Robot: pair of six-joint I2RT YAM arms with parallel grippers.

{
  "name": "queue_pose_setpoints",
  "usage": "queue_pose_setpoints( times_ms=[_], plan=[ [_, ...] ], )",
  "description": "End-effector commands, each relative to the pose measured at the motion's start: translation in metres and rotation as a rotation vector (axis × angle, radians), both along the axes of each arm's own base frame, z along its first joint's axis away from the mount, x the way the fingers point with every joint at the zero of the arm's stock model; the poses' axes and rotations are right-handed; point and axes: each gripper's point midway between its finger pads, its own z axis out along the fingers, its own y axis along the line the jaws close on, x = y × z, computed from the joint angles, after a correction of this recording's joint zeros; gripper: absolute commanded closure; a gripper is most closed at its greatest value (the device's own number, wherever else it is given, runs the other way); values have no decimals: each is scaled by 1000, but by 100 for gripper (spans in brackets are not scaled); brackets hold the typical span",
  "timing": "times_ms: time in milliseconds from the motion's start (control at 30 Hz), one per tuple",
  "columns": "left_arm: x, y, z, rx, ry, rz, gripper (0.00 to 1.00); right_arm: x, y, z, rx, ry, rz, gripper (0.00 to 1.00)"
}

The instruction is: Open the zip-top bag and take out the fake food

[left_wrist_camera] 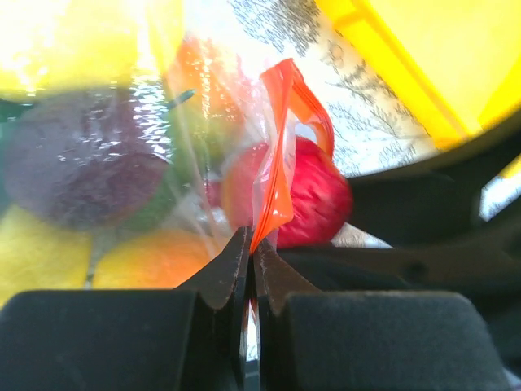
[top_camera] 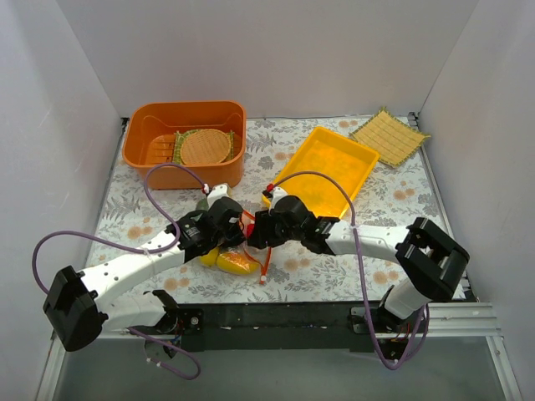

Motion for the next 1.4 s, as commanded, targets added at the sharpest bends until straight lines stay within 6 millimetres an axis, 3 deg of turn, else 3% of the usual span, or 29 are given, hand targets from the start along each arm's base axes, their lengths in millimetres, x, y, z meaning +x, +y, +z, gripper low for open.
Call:
queue_pose_setpoints(
  times_ms=[0, 167, 333, 433, 567, 667, 833, 933, 1000, 1133, 1233, 1300, 1367],
  plan=[
    [14, 13, 7, 33, -32, 90, 100, -3, -8, 19, 5, -50, 22, 65],
    [20, 16, 10, 32, -43, 109, 100, -6, -29, 35, -33, -92, 8, 67],
    [23, 14, 13, 27, -44, 97, 100, 6, -54, 57, -88, -168, -49, 67],
    [24, 11, 18, 14, -52, 82, 100, 29, -78, 64, -101, -171, -109, 67],
    [24, 7, 24, -7, -62, 62, 100, 76, -120, 66, -93, -138, -228, 66],
    [23, 3, 27, -24, -64, 42, 100, 105, -138, 60, -123, -136, -289, 58],
    [23, -7, 36, -56, -75, 4, 100, 135, -152, 35, -157, -81, -324, 43],
    [24, -12, 41, -70, -83, -23, 100, 151, -159, 33, -163, -80, -344, 33],
    [24, -16, 43, -77, -84, -41, 100, 153, -156, 40, -165, -77, -318, 28],
    [25, -24, 44, -95, -79, -70, 100, 139, -142, 63, -143, -121, -279, 24],
    [27, -30, 47, -111, -83, -80, 100, 112, -126, 66, -102, -91, -233, 24],
    [27, -32, 48, -119, -85, -87, 100, 91, -104, 71, -29, -88, -168, 33],
    [27, -34, 51, -133, -91, -96, 100, 61, -84, 64, 2, -58, -98, 38]
  ],
)
